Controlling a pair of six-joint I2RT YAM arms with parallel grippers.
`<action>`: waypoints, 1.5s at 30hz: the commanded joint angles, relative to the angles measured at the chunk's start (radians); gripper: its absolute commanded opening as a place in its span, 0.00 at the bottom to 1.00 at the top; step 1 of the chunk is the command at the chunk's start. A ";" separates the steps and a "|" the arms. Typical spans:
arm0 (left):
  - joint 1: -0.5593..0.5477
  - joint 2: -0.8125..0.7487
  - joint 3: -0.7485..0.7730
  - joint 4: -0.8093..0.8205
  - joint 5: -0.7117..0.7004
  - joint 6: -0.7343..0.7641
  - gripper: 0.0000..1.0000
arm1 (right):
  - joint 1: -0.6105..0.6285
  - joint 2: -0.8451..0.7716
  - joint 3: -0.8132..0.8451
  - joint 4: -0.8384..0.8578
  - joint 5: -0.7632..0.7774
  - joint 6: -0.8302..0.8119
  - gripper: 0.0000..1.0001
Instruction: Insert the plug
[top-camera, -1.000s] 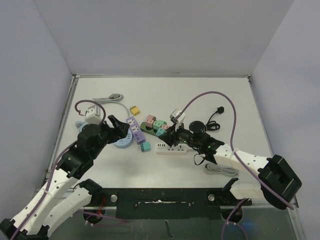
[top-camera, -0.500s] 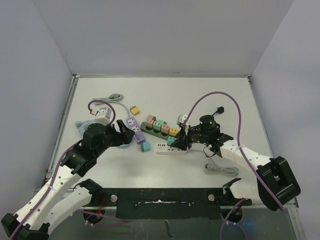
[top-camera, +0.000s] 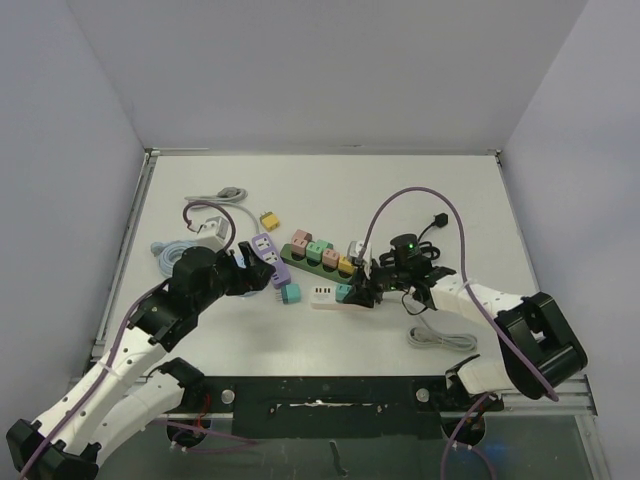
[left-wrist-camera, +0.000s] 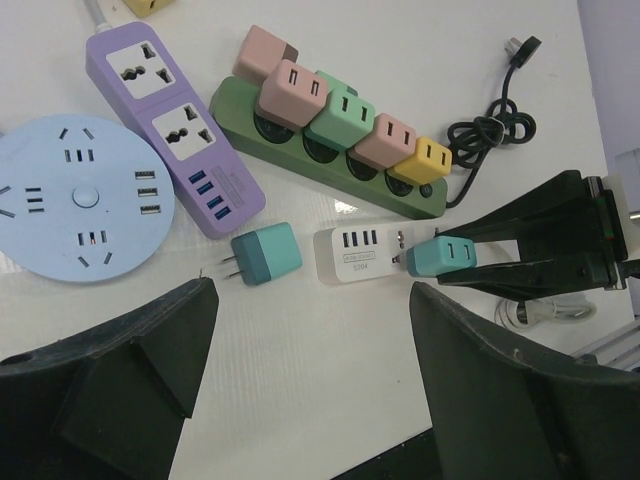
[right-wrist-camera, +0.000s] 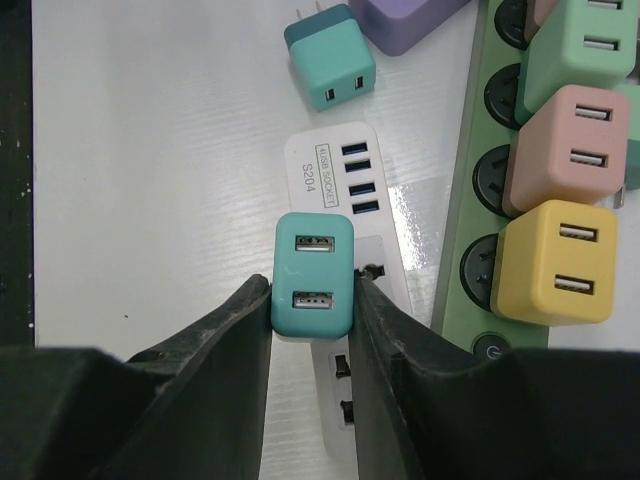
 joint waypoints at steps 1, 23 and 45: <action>0.006 0.003 0.002 0.067 0.017 -0.010 0.76 | -0.007 0.021 0.037 0.023 0.000 -0.075 0.00; 0.006 0.000 -0.001 0.067 0.001 -0.006 0.76 | 0.006 0.150 0.077 -0.002 0.007 -0.145 0.02; 0.007 0.023 -0.005 0.048 -0.047 -0.017 0.76 | 0.094 0.125 0.098 0.200 0.314 0.210 0.40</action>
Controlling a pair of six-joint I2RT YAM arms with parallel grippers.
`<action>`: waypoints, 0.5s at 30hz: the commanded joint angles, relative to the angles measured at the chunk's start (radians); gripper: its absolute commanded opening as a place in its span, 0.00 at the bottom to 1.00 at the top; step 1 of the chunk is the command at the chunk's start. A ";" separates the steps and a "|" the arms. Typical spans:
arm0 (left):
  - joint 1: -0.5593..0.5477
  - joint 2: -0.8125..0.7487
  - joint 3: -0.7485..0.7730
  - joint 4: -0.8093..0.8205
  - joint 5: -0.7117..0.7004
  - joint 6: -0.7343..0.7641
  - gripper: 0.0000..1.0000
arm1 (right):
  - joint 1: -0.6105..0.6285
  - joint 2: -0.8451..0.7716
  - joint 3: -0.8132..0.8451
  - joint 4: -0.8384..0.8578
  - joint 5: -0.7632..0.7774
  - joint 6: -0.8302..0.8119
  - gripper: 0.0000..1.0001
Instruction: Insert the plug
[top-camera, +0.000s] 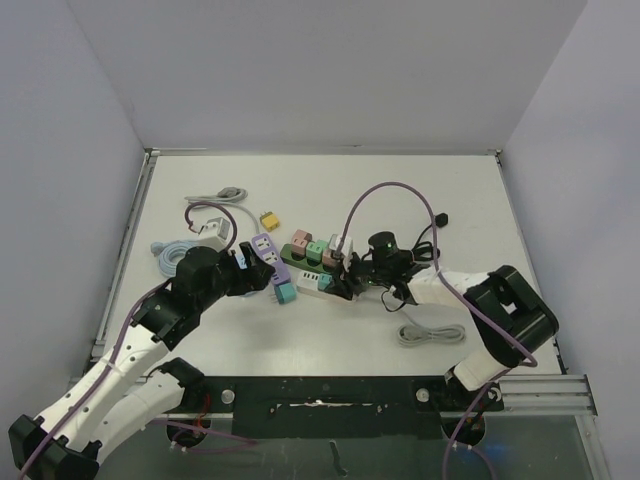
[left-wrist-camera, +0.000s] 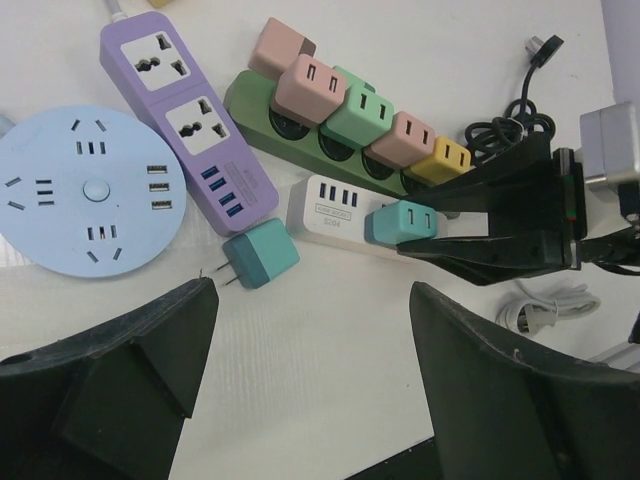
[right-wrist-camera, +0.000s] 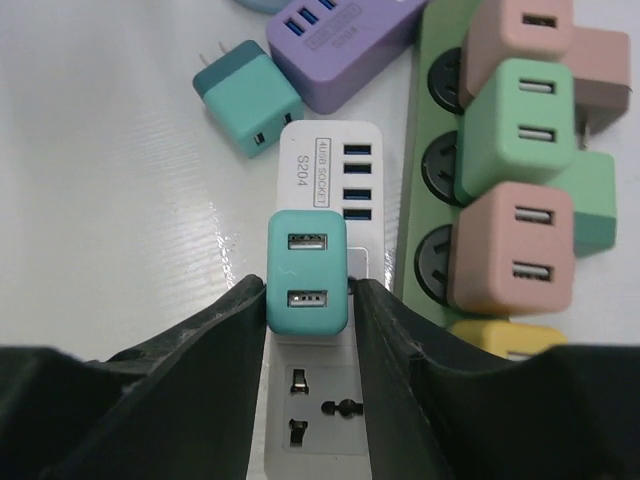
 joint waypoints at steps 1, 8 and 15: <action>0.006 0.009 0.007 0.031 -0.043 -0.011 0.76 | -0.007 -0.135 0.053 -0.100 0.206 0.179 0.45; 0.004 0.093 -0.078 0.060 0.016 0.005 0.77 | 0.009 -0.324 0.069 -0.084 0.263 0.387 0.67; -0.039 0.271 -0.125 0.190 0.088 0.007 0.77 | 0.036 -0.424 0.040 -0.117 0.378 0.614 0.69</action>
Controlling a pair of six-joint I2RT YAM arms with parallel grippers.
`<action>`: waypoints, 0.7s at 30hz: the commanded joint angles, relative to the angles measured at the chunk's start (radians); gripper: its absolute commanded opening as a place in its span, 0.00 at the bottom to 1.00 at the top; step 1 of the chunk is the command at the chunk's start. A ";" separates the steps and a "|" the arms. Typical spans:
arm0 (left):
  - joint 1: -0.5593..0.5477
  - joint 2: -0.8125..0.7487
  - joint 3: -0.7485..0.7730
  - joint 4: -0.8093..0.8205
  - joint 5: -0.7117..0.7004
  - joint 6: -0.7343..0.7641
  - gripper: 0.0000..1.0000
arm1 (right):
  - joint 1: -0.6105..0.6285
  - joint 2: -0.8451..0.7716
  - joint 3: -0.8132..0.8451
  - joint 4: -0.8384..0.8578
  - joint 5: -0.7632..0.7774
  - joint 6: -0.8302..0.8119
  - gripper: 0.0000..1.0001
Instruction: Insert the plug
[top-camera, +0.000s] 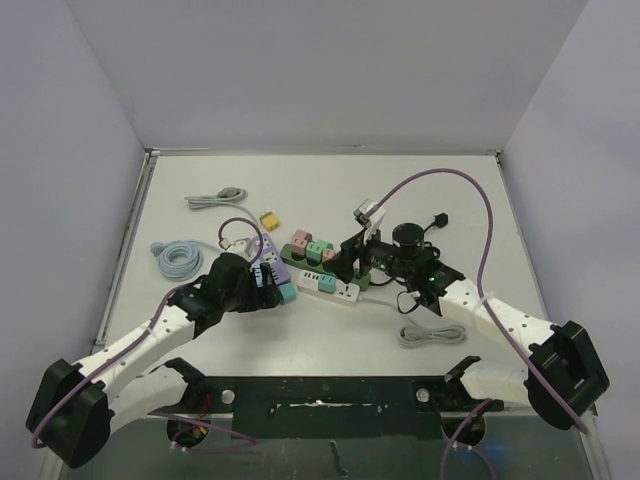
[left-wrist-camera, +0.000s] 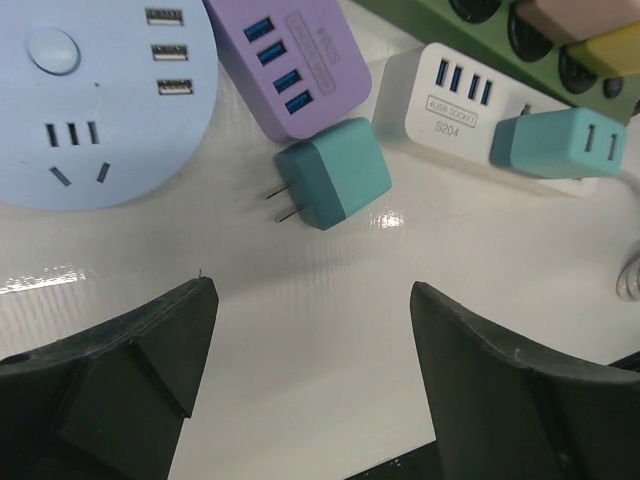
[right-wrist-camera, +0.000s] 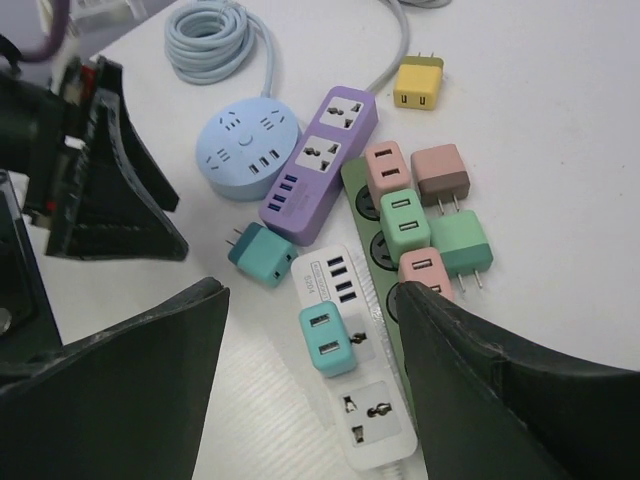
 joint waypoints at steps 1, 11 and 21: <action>-0.037 0.089 0.001 0.148 0.038 0.011 0.77 | 0.012 -0.054 -0.008 -0.001 0.121 0.213 0.69; -0.057 0.231 0.037 0.280 -0.096 0.092 0.77 | 0.032 -0.137 -0.124 0.045 0.181 0.417 0.69; -0.041 0.286 0.008 0.460 -0.032 0.160 0.77 | 0.043 -0.217 -0.194 0.053 0.305 0.552 0.69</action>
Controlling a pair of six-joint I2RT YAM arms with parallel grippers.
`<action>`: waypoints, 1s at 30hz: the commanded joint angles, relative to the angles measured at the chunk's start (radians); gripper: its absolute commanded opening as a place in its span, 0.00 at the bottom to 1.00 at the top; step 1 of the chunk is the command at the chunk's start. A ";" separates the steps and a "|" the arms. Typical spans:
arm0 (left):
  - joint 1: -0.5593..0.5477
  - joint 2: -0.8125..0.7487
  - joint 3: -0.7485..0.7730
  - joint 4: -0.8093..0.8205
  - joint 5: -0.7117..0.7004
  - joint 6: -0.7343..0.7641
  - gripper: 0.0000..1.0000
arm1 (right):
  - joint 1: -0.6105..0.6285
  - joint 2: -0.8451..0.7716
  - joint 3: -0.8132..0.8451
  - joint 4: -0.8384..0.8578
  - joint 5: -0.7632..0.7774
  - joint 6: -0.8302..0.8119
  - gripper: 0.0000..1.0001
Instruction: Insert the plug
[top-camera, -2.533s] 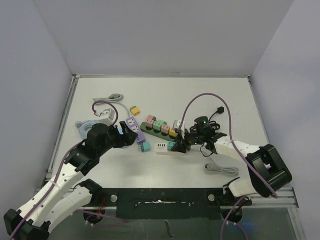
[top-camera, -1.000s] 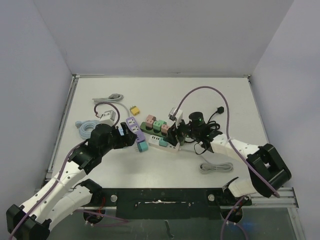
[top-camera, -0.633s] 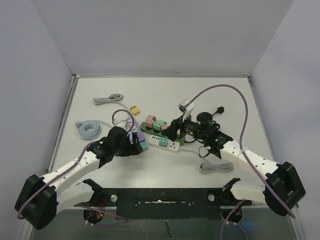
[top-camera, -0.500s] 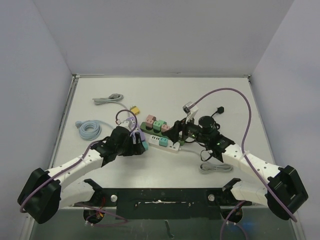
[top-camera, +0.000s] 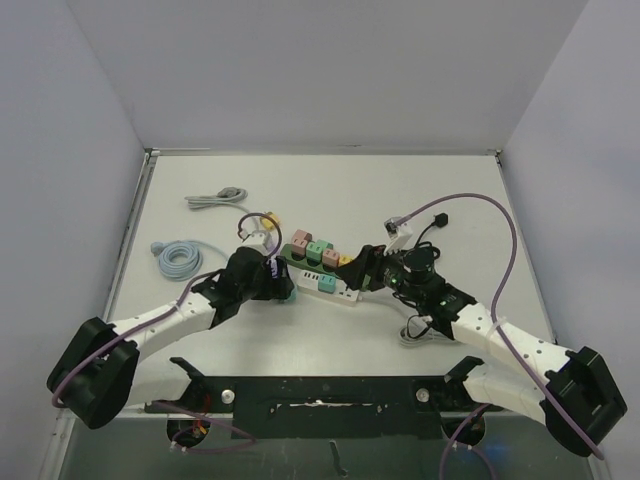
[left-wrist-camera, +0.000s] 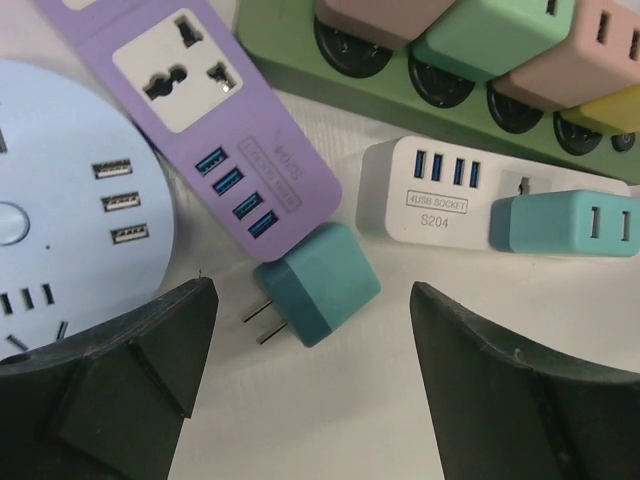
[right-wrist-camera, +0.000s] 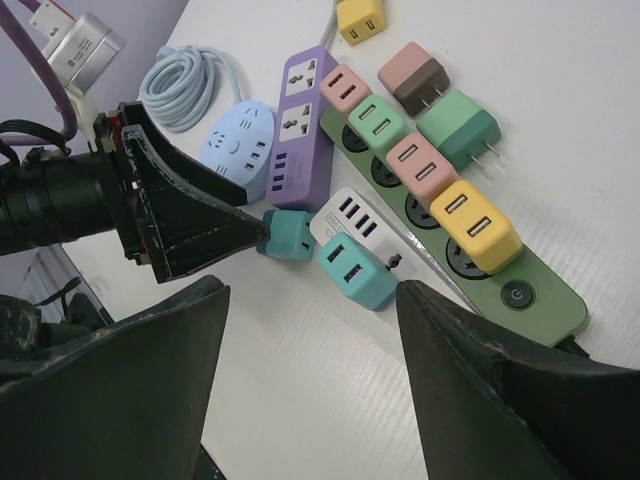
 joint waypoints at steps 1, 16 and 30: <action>0.012 0.038 0.018 0.170 0.058 0.057 0.77 | 0.009 -0.052 -0.012 0.051 0.070 0.074 0.68; -0.061 0.119 0.027 0.165 0.184 -0.075 0.68 | 0.013 -0.052 0.000 -0.040 0.129 0.095 0.68; -0.100 0.210 0.128 0.117 0.148 0.213 0.72 | 0.024 -0.075 -0.019 -0.057 0.161 0.106 0.67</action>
